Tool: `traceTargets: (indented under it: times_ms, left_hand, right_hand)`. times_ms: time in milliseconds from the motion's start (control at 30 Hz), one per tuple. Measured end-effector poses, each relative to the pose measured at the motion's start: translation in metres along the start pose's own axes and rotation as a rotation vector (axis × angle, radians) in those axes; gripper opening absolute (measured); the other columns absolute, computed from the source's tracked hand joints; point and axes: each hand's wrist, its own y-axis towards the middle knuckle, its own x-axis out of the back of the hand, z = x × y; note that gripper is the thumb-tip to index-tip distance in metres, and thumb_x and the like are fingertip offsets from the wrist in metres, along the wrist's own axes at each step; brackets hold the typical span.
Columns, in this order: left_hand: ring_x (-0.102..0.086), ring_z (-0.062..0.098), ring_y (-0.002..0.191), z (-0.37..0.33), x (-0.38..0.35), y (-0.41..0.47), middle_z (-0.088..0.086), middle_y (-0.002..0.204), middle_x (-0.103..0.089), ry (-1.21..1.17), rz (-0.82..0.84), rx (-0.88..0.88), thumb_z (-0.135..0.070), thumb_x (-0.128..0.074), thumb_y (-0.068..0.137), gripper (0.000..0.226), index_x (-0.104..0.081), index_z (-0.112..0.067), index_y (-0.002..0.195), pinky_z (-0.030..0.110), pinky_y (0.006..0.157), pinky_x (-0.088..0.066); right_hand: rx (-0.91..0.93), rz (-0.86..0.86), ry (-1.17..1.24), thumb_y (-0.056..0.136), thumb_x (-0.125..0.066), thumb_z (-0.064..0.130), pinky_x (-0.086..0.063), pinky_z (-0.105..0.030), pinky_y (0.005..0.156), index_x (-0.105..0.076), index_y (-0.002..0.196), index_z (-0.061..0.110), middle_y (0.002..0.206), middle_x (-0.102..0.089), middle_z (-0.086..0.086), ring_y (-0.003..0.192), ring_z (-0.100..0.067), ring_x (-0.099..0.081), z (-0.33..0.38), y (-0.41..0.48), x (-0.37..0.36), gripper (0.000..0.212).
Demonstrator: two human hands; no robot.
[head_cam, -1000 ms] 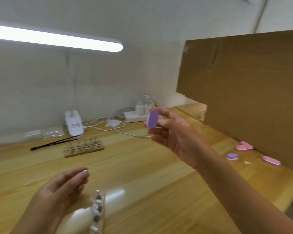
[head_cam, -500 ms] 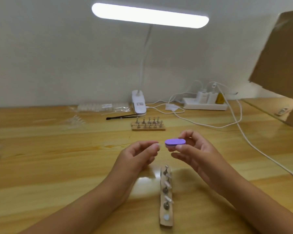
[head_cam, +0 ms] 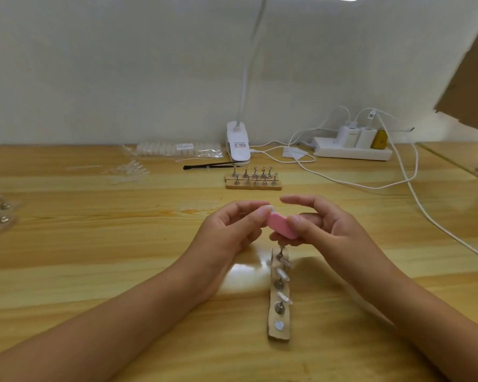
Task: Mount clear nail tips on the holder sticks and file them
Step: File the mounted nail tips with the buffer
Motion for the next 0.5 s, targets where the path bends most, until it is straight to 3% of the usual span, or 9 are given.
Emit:
traceTargets:
  times_ms: [100,267,400,500]
  left_hand:
    - [-0.068,0.003,0.088,-0.0001,0.0003,0.0009,-0.003,0.094,-0.074,-0.02,0.005,-0.001,-0.035,-0.077,0.065,0.036,-0.076,-0.019,0.096,0.017,0.078,-0.053]
    - [-0.067,0.004,0.086,-0.0006,0.0008,0.0019,-0.001,0.094,-0.073,-0.054,-0.013,0.001,-0.031,-0.078,0.066,0.034,-0.077,-0.017,0.096,0.016,0.075,-0.053]
    - [-0.067,0.004,0.096,0.0016,0.0004,0.0002,-0.007,0.1,-0.075,0.104,0.015,-0.023,-0.038,-0.086,0.069,0.03,-0.078,-0.028,0.096,0.021,0.083,-0.051]
    - [-0.067,0.007,0.1,0.0035,0.0006,0.0013,-0.003,0.104,-0.075,0.113,-0.004,-0.019,-0.035,-0.078,0.074,0.024,-0.077,-0.028,0.097,0.023,0.086,-0.049]
  right_hand:
    - [0.004,-0.003,-0.001,0.085,-0.059,0.03,-0.055,-0.018,0.073,-0.057,0.126,0.024,0.088,-0.078,-0.003,0.082,-0.016,-0.074,0.0007,0.0001,0.0002,0.042]
    - [0.011,-0.075,0.092,0.094,-0.058,0.018,-0.056,-0.019,0.074,-0.068,0.116,0.016,0.096,-0.077,-0.002,0.085,-0.018,-0.074,-0.0006,-0.0002,0.0003,0.025]
    - [-0.048,-0.057,0.245,0.094,-0.058,0.011,-0.058,-0.023,0.073,-0.065,0.117,0.015,0.101,-0.075,-0.007,0.09,-0.026,-0.074,-0.0012,0.0011,-0.0019,0.025]
    - [-0.039,-0.023,0.157,0.092,-0.061,0.009,-0.058,-0.024,0.078,-0.067,0.118,0.021,0.101,-0.074,-0.007,0.093,-0.022,-0.073,0.0005,0.0003,0.0005,0.029]
